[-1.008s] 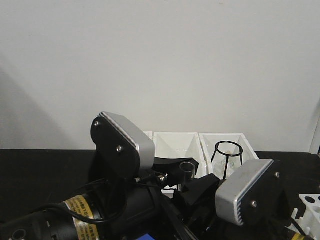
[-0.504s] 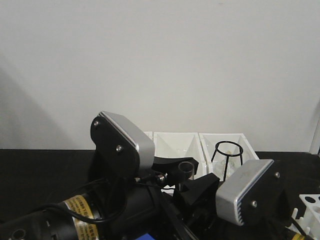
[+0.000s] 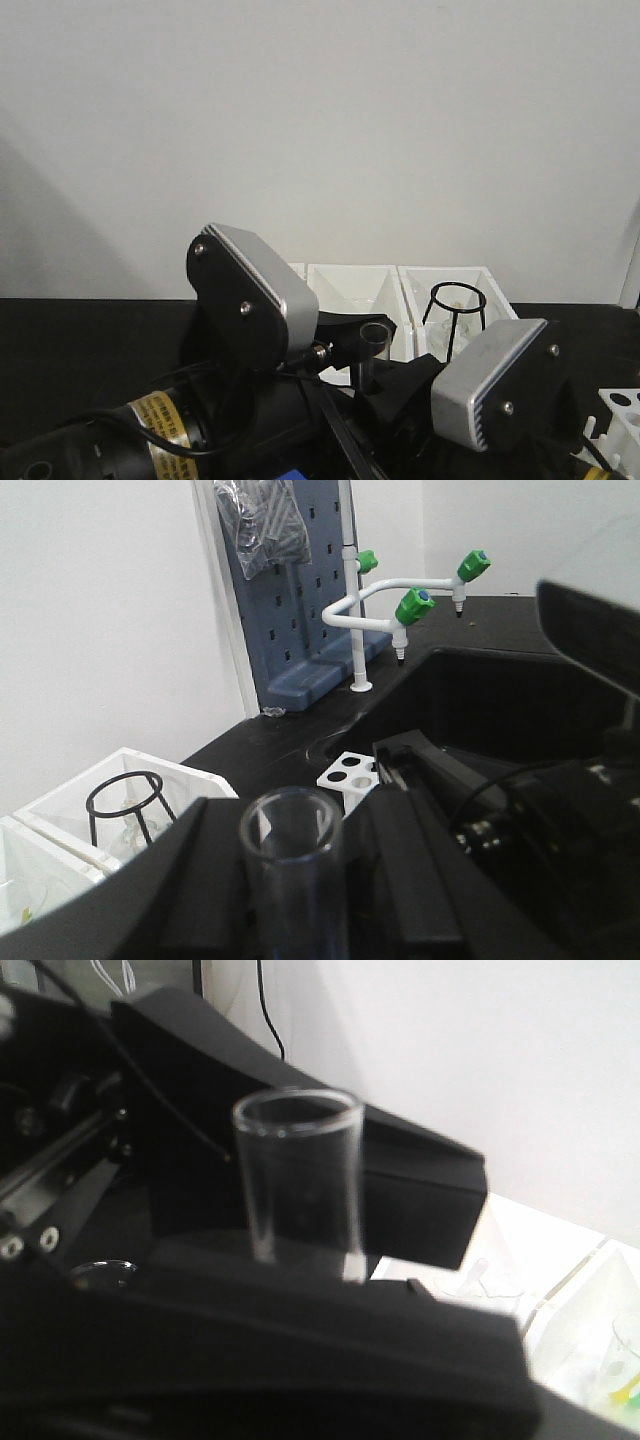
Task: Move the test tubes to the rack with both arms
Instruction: 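Grasp the test tube with the right gripper, then open the left gripper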
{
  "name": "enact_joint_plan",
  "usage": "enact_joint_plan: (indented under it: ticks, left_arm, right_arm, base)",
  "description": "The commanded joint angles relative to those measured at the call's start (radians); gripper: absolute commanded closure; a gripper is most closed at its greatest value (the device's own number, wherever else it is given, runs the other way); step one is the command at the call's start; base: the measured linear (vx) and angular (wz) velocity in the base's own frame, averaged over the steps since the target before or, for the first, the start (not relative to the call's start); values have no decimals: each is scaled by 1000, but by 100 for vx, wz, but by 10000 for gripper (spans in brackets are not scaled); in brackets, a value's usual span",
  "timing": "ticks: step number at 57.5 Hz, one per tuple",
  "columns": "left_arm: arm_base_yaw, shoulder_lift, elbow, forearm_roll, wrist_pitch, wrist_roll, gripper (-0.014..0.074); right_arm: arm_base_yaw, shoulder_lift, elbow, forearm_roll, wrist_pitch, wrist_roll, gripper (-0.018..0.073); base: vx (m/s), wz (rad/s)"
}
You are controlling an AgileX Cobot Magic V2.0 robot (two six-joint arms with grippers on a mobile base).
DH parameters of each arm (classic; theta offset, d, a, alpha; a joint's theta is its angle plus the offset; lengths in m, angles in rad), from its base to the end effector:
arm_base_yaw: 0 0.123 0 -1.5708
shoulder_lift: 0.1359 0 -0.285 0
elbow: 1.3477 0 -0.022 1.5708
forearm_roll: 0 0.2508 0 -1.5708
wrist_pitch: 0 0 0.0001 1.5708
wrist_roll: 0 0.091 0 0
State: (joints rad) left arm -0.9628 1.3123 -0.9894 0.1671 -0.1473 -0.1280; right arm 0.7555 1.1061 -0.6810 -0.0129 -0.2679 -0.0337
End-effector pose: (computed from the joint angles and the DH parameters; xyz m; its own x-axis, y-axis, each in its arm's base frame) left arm 0.1723 -0.2514 0.3604 -0.0204 0.0946 -0.9953 0.8358 0.5479 0.0350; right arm 0.1764 0.1666 0.3239 -0.0191 -0.0814 -0.9965 -0.6897 0.7226 -0.0458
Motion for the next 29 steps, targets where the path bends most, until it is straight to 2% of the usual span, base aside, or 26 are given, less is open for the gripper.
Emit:
enact_joint_plan:
  ticks: [1,14,29]
  left_arm:
    - [-6,-27,-36,-3,-82,1,147]
    - [-1,-68,-57,-3,-112,4,142]
    - [-1,-164,-131,-2,-98,50,143]
  right_arm:
    - [0,-15,-34,-6,-82,-2,570]
    - [0,-15,-34,-6,-75,-2,570]
    - [0,-15,-34,-6,-71,-2,570]
  base:
    - [0,0]
    - [0,0]
    - [0,0]
